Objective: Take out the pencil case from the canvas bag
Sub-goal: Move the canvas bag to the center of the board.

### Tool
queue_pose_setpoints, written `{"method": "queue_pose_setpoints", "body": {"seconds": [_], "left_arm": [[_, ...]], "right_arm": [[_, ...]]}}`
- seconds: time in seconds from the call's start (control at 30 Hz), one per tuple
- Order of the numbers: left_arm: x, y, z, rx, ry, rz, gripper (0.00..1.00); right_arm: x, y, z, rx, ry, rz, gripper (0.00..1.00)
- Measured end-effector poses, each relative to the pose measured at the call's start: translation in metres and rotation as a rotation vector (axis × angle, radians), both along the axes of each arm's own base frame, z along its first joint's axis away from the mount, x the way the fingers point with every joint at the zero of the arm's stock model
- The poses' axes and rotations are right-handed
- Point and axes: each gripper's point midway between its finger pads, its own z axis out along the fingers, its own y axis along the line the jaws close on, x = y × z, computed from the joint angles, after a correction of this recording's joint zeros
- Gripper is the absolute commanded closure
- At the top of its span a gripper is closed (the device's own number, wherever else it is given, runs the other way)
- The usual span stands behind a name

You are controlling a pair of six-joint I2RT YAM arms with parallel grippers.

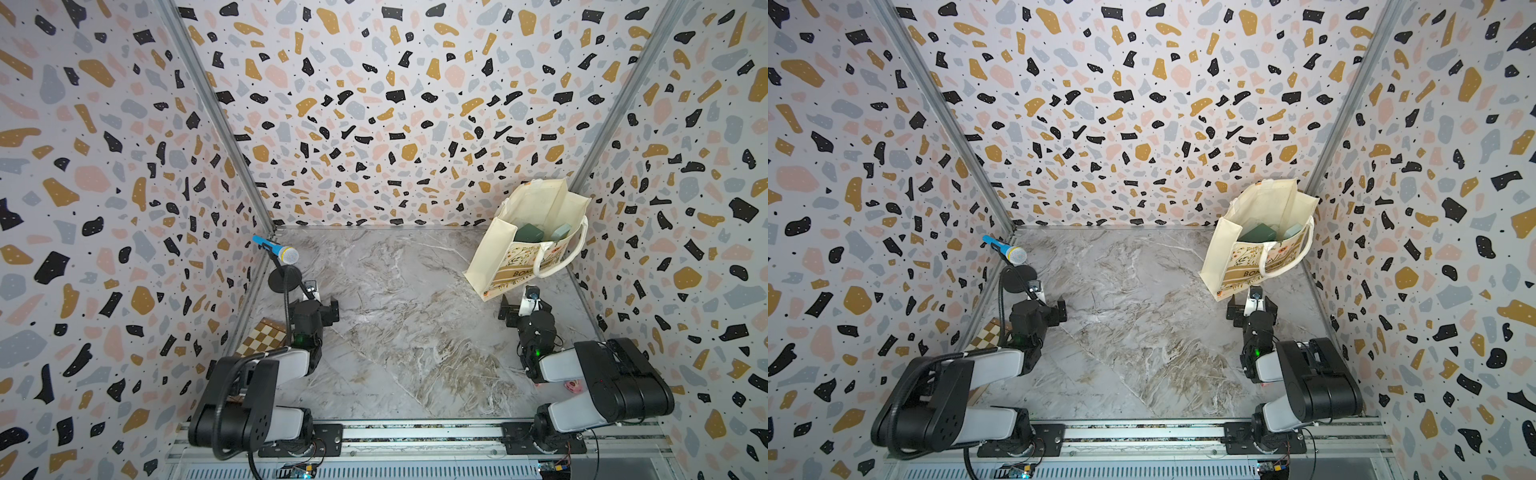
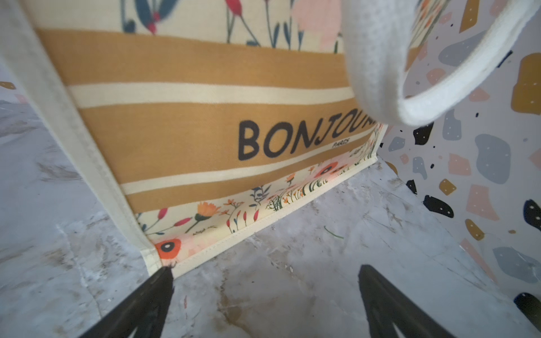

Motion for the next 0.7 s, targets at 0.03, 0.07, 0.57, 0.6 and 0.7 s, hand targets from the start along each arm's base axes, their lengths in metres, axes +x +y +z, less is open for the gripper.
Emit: {"method": "queue_pose_setpoints", "body": {"seconds": [0.03, 0.07, 0.57, 0.6, 0.7], "left_arm": [[-0.002, -0.005, 0.013, 0.011, -0.03, -0.01, 0.01], [-0.004, -0.01, 0.026, 0.019, -0.06, -0.019, 0.01], [-0.021, 0.003, 0.131, -0.282, -0.086, 0.211, 0.01], [-0.024, 0.004, 0.13, -0.302, -0.068, 0.23, 0.01], [-0.029, 0.003, 0.127, -0.357, -0.009, 0.26, 0.01]], "right_arm": [[-0.001, 0.001, 0.005, -0.002, -0.012, 0.002, 0.01], [-0.002, 0.003, 0.011, -0.006, -0.024, 0.006, 0.01], [0.001, -0.017, 0.075, 0.289, -0.057, -0.128, 0.01], [-0.001, -0.018, 0.073, 0.326, -0.046, -0.135, 0.0], [-0.004, -0.021, 0.06, 0.421, 0.038, -0.165, 0.0]]}}
